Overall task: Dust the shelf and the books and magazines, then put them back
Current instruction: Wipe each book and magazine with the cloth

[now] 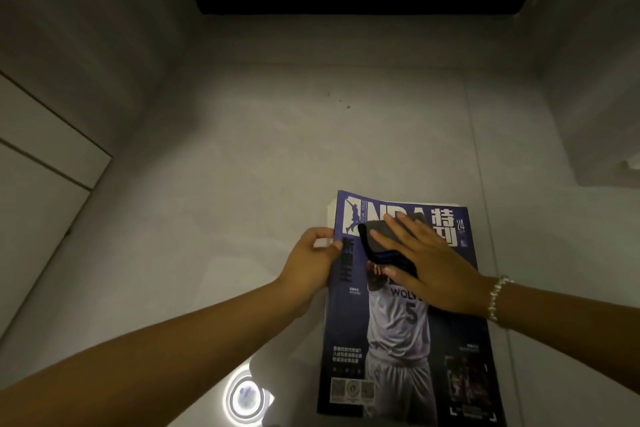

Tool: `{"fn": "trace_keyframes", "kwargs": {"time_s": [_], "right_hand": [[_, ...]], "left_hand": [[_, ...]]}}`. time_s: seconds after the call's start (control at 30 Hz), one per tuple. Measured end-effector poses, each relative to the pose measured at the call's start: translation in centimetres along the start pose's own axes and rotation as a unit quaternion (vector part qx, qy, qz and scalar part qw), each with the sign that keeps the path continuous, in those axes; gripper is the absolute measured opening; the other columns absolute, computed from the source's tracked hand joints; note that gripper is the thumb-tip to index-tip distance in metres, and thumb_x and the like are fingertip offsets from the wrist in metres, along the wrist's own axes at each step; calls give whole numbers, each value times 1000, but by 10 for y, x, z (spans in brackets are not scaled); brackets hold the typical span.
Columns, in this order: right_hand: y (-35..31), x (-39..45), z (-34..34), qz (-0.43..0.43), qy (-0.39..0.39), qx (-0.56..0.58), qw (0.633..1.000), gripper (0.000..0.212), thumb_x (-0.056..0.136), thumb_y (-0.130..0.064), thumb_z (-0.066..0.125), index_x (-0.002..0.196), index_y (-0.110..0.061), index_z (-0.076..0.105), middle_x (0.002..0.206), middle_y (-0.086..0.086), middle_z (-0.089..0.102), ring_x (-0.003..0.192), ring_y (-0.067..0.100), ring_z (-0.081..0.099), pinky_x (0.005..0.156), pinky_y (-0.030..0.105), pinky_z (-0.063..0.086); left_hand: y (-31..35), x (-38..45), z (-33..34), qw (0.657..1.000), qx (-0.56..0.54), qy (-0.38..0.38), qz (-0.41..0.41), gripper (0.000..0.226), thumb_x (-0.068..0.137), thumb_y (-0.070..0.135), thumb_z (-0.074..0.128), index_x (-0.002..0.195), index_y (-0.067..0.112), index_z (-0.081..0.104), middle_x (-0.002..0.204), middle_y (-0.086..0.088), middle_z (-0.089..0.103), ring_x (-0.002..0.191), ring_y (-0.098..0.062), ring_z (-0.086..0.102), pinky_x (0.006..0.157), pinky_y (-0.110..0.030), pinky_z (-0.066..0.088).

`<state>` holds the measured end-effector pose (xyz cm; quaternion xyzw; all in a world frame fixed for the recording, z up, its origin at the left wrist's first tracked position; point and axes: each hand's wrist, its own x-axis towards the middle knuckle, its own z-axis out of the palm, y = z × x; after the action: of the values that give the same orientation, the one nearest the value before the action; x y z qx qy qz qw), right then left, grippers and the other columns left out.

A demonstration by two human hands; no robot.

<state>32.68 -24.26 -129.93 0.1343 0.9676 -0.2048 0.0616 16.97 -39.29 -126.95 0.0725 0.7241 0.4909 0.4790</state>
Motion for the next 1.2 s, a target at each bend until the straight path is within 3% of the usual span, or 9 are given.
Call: {"fn": "trace_keyframes", "kwargs": {"time_s": [0.13,0.27,0.33,0.57,0.7,0.8,1.0,1.1,1.2], "right_hand": [[6,11,1,41,18,10,999,72,80,-76,-5,144,-42,-1,152,-17,-11,136,-2,-27,106,16,-24],[22,36,-4,108,57,-5,992,72,83,-70,0,146,-35,2,158,-3,0,146,17,-6,112,27,-14],[19,44,-7,136,73,-9,988,75,83,-63,1,149,-30,7,158,-1,0,146,20,-6,114,30,-12],[1,5,15,-42,25,-26,998,61,96,-60,12,149,-31,5,155,-13,0,144,4,-9,117,25,-12],[36,25,-6,65,80,17,995,67,90,-59,17,148,-25,18,155,-5,15,145,13,6,119,36,3],[27,45,-6,154,111,4,982,79,83,-60,6,149,-22,21,157,1,18,146,21,8,115,33,-3],[-22,72,0,32,46,92,994,56,96,-52,20,149,-34,15,157,-14,5,141,1,-8,106,15,-20],[-8,72,-4,23,15,63,998,51,100,-47,22,148,-37,6,157,-16,1,139,-3,-10,110,19,-16],[19,62,-7,55,66,23,996,54,97,-54,16,147,-36,7,157,-11,9,142,4,-3,114,26,-9]], "left_hand": [[3,3,0,992,-47,-97,-65,26,103,12,36,114,14,59,101,-9,69,86,-21,67,66,-33,56],[10,15,10,994,-90,-44,-53,28,102,8,36,103,13,63,97,-9,69,79,-20,66,56,-27,56],[10,22,16,991,-116,-28,-55,29,102,8,35,106,12,64,97,-10,69,78,-21,67,55,-27,56],[3,28,7,989,-115,-86,-29,34,103,9,32,127,9,56,118,-15,65,99,-26,65,83,-34,57],[1,34,4,995,-51,-87,-8,34,103,14,34,131,12,54,119,-12,66,107,-28,64,90,-41,54],[0,35,3,994,-41,-100,-6,35,104,15,34,133,13,52,119,-12,66,108,-28,64,91,-41,54],[-1,37,4,990,-86,-114,7,35,102,7,34,133,9,51,120,-14,63,99,-21,66,80,-27,57],[1,38,3,989,-92,-119,-4,36,103,7,33,134,8,51,121,-14,63,99,-22,66,79,-28,57],[3,37,4,990,-81,-114,-17,36,103,10,33,134,10,52,121,-14,65,101,-26,65,81,-33,58]]}}
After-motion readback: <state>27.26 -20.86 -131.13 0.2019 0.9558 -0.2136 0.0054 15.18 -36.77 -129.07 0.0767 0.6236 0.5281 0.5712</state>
